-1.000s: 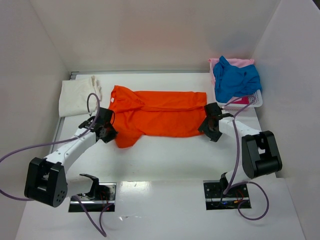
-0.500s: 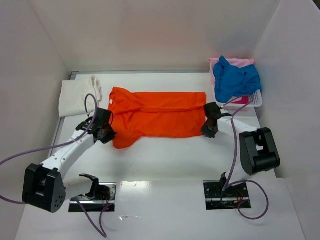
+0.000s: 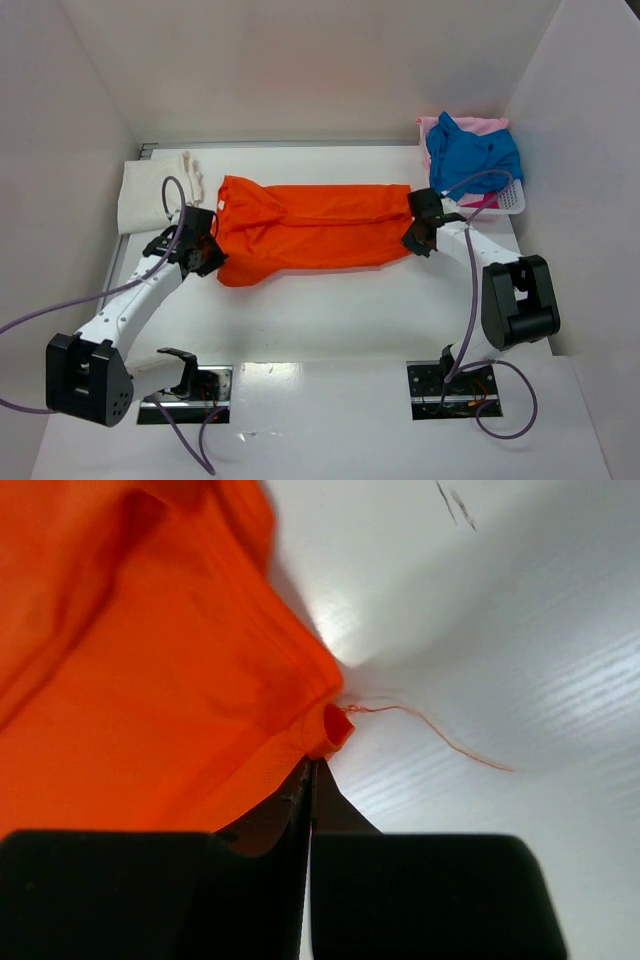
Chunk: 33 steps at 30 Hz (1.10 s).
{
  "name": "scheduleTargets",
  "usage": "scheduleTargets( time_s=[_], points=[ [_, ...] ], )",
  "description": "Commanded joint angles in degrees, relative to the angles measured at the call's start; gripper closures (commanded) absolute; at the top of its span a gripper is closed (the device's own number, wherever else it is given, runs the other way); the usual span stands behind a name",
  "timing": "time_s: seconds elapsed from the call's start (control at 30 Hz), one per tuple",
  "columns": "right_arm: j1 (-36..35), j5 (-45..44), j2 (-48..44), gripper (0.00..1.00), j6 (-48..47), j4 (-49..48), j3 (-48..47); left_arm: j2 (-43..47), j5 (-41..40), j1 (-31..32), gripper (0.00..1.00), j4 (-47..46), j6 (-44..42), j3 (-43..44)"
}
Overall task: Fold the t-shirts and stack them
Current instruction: Grap the side of the flattened tshirt closest away from the robot with both arms, then fold the other side of the tshirt into a rectangle
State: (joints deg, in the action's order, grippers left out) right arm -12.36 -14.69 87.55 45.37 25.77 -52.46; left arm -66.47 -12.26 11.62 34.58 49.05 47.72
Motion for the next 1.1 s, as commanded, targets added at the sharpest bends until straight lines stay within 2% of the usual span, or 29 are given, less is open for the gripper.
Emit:
scheduleTargets(
  time_s=[0.0,0.37,0.67,1.07],
  points=[
    [-0.3,-2.89,-1.85,1.0,-2.41,-0.46,-5.51,-1.26,-0.57,-2.05,1.0,-2.7,-5.07,6.43],
    [1.57,-2.98,6.64,1.0,-6.81,-4.43,-15.94,-13.7,1.3,-7.22,1.0,-10.29,-9.67,17.66],
    [1.9,-2.59,15.88,1.0,-7.67,-7.58,-21.57,-28.21,2.24,-7.22,1.0,-13.5,-11.25,25.38],
    [3.04,-5.35,21.0,1.0,-10.39,-8.72,-29.01,-35.92,4.08,-7.8,1.0,-15.77,-15.91,33.28]
  ],
)
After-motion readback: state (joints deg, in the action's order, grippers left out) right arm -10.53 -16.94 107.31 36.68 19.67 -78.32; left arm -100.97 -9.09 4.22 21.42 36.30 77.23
